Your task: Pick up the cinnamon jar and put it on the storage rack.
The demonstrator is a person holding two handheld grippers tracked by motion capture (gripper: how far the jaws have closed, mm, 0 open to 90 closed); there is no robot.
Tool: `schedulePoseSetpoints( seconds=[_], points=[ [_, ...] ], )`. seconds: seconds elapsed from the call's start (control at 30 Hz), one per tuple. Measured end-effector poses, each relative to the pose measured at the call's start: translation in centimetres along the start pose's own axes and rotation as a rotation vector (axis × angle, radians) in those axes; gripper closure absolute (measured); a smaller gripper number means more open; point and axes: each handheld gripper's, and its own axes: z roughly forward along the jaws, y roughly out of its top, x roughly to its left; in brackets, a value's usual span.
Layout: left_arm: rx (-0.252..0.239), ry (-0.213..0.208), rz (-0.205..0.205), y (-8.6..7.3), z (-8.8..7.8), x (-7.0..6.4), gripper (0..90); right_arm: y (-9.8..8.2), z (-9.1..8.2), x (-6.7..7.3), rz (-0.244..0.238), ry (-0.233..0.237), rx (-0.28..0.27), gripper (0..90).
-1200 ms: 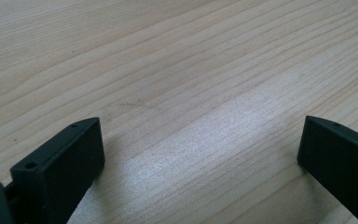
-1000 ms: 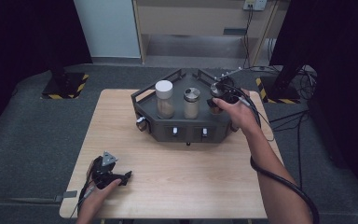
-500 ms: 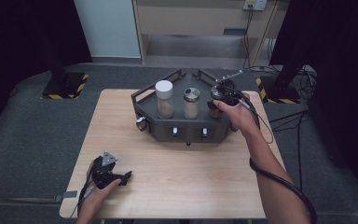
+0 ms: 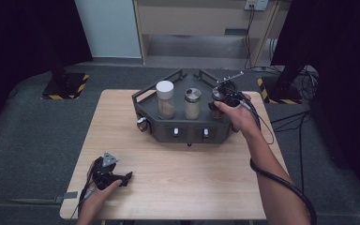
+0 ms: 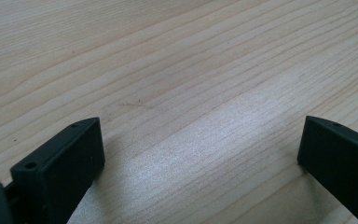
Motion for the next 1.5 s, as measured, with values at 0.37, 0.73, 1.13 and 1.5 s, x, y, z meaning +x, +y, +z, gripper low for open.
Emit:
schedulePoseSetpoints(
  seconds=[0.37, 0.73, 1.13, 1.5],
  points=[
    [-0.001, 0.0, -0.001, 0.0, 0.0, 0.0, 0.0, -0.1, 0.3, 0.0, 0.009, 0.01, -0.001, 31.2],
    [-0.001, 0.0, -0.001, 0.0, 0.0, 0.0, 0.0, -0.2, 0.4, -0.2, 0.016, 0.014, -0.006, 31.1],
    [-0.001, 0.0, 0.0, 0.0, 0.0, 0.0, 0.0, -0.7, 0.3, -0.5, 0.031, 0.022, -0.021, 30.9],
    [-0.001, 0.0, 0.0, 0.0, 0.0, 0.0, 0.0, -1.4, 0.3, -0.4, 0.013, 0.017, -0.04, 23.1]
  ],
)
